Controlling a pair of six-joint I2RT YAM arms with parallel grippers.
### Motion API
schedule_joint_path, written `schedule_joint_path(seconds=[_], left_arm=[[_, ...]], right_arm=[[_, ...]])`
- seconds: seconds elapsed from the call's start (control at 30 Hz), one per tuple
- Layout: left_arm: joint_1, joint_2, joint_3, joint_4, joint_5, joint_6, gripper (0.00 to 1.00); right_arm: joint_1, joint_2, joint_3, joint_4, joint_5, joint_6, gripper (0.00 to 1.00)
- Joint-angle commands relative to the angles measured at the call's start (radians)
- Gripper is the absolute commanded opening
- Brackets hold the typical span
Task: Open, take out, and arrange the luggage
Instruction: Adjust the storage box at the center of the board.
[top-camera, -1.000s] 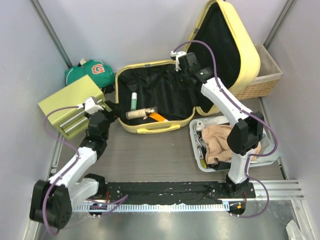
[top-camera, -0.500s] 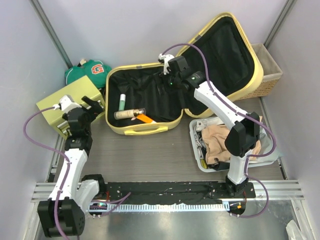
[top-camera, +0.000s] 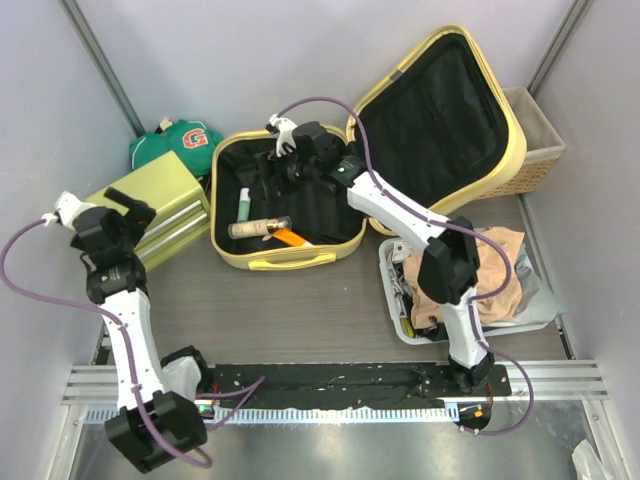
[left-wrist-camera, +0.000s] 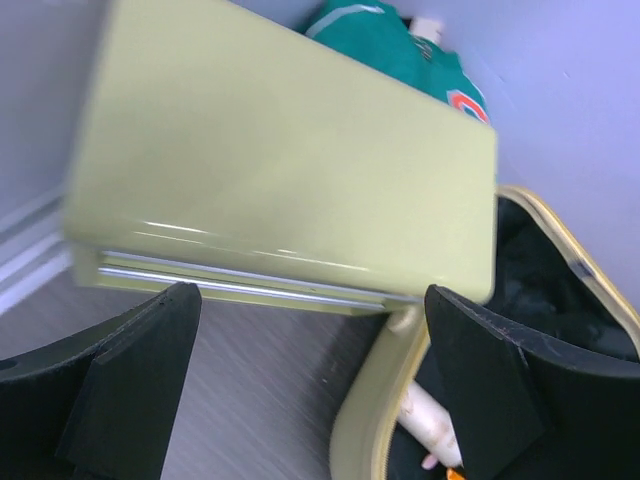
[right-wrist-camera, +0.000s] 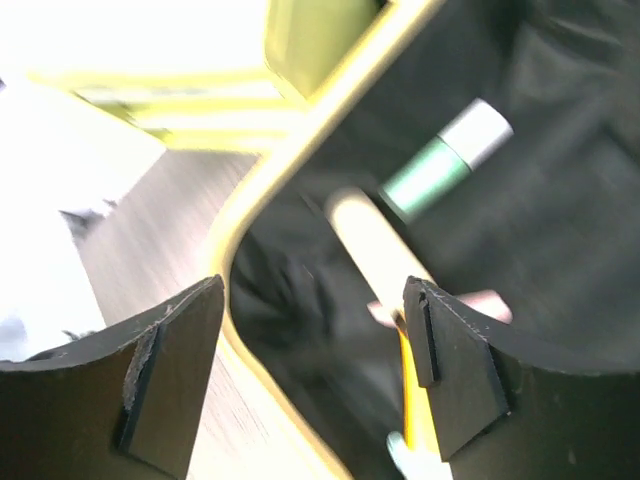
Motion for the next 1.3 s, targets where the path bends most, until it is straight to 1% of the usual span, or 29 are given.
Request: schedule_joint_path(seconds=[0.0,0.03,0.07,0.1,0.13,0.17,0.23,0.27,0.37,0.5,0.6,0.7,0.83,0.87,0.9,0.93,0.97,1.0,1.03,1.07,1.1,1.13,1.17,1.2,1.23,1.27], left_arm=[[0.18,0.012,0.072,-0.128,0.112,0.028,1.0],[0.249,0.019,0.072,-0.122,0.134,0.028,1.0],[0.281,0.043,0.073,-0.116,0.172,0.023,1.0],[0.306,0.052,0.072,-0.115,0.22,0.022,1.0],[0.327,0.063,0.067,-0.105,0.228,0.022,1.0],[0.355,0.074,0.061,-0.092,0.232,0.022,1.0],[0.378,0.092,0.034,-0.069,0.27,0.017,1.0],[0.38,0.094,0.017,-0.017,0.287,0.011,1.0],[0.384,0.082,-0.052,0.109,0.335,-0.023,1.0],[0.394,0.101,-0.052,0.131,0.286,-0.029,1.0],[0.407,0.164,-0.034,0.146,0.3,-0.029,1.0],[0.415,0.22,-0.025,0.162,0.297,-0.026,1.0],[0.43,0.238,-0.04,0.224,0.335,-0.027,0.99],[0.43,0.247,-0.045,0.235,0.349,-0.029,0.98],[0.429,0.252,-0.046,0.238,0.387,-0.03,0.9],[0.429,0.252,-0.048,0.234,0.404,-0.032,0.87],[0.426,0.244,-0.051,0.225,0.415,-0.032,0.85],[0.42,0.206,-0.052,0.206,0.389,-0.014,0.84],[0.395,0.18,-0.052,0.153,0.357,0.009,0.84],[0.375,0.145,-0.052,0.131,0.309,0.029,0.85],[0.352,0.081,-0.052,0.114,0.271,0.07,0.86],[0.296,0.047,-0.049,0.096,0.204,0.094,0.86],[0.259,0.02,-0.043,0.084,0.173,0.117,0.86],[0.215,-0.016,-0.036,0.074,0.141,0.15,0.87],[0.12,-0.023,-0.025,0.048,0.064,0.224,0.87],[0.072,-0.018,0.018,0.033,0.029,0.274,0.88]], right_arm=[[0.009,0.15,0.163,0.241,-0.173,0.15,0.82],[0.011,0.183,0.195,0.293,-0.209,0.194,0.84],[0.016,0.219,0.268,0.321,-0.225,0.22,0.84],[0.017,0.298,0.307,0.346,-0.236,0.248,0.85],[0.019,0.332,0.348,0.407,-0.25,0.31,0.85],[0.02,0.372,0.428,0.436,-0.268,0.337,0.85],[0.031,0.466,0.503,0.504,-0.271,0.4,0.85],[0.034,0.487,0.561,0.521,-0.265,0.414,0.85],[0.049,0.535,0.582,0.579,-0.225,0.423,0.87],[0.066,0.582,0.614,0.62,-0.168,0.403,0.9],[0.085,0.612,0.625,0.657,-0.165,0.392,0.91],[0.103,0.609,0.6,0.665,-0.17,0.363,0.91],[0.115,0.613,0.589,0.679,-0.141,0.334,0.91],[0.117,0.619,0.589,0.685,-0.141,0.337,0.91],[0.117,0.622,0.589,0.688,-0.144,0.343,0.91],[0.117,0.621,0.586,0.68,-0.153,0.352,0.91],[0.117,0.61,0.555,0.673,-0.177,0.355,0.91],[0.118,0.568,0.518,0.676,-0.188,0.355,0.89],[0.117,0.541,0.473,0.696,-0.199,0.354,0.89],[0.117,0.514,0.382,0.699,-0.214,0.349,0.89],[0.117,0.477,0.338,0.696,-0.22,0.342,0.88],[0.117,0.414,0.295,0.69,-0.228,0.331,0.88],[0.117,0.377,0.216,0.687,-0.24,0.32,0.88],[0.117,0.345,0.176,0.682,-0.24,0.314,0.88],[0.117,0.278,0.137,0.673,-0.24,0.311,0.88],[0.117,0.25,0.07,0.671,-0.244,0.305,0.88]])
